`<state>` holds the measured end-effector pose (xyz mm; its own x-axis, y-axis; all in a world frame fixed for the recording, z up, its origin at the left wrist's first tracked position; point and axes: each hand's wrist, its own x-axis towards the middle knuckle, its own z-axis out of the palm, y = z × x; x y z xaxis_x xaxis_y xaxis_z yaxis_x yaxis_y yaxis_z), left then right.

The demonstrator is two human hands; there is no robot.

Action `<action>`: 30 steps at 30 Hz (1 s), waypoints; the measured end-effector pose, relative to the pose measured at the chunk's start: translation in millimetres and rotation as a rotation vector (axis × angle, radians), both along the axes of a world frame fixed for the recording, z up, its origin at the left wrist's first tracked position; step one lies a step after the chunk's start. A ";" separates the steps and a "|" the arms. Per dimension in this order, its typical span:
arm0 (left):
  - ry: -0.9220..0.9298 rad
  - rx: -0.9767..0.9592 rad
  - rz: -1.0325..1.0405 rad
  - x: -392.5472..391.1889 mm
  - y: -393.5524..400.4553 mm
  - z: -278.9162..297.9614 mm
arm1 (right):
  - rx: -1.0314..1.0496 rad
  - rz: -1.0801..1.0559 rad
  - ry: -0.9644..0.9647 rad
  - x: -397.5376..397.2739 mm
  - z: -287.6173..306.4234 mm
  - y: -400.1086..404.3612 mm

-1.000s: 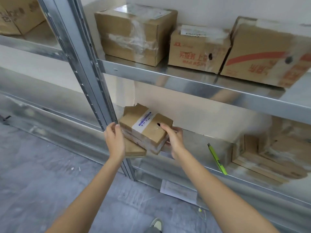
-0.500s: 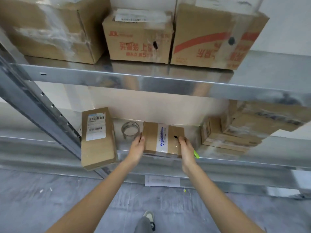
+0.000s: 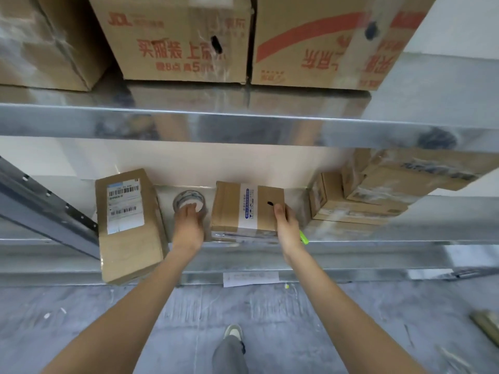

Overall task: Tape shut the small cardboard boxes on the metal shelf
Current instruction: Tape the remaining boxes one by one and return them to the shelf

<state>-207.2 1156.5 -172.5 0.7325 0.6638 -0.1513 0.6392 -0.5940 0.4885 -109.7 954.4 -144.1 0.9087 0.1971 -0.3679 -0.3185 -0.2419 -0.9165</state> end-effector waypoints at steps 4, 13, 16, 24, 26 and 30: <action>0.308 0.331 -0.168 2.7 9.9 -5.6 | -0.025 0.016 0.007 1.5 0.1 -2.4; -0.102 0.175 0.135 19.0 13.5 39.8 | -0.117 0.051 -0.038 6.1 7.0 -5.9; -0.483 -0.269 0.181 22.0 -3.8 85.3 | -0.072 0.099 -0.198 10.1 29.1 -8.0; -0.514 -1.065 0.046 33.4 -106.5 139.8 | 0.039 0.416 -0.115 34.9 100.8 -0.5; -0.518 -1.074 0.015 29.9 -122.5 138.1 | 0.070 0.441 -0.023 38.1 107.8 -3.7; -0.521 -1.055 0.032 23.5 -138.9 130.2 | 0.059 0.500 -0.050 37.3 108.1 -14.9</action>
<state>-183.6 1017.6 -42.3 0.8534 0.4082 -0.3241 0.2247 0.2730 0.9354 -72.5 939.5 -36.0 0.7136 0.6323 -0.3015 -0.1325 -0.3009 -0.9444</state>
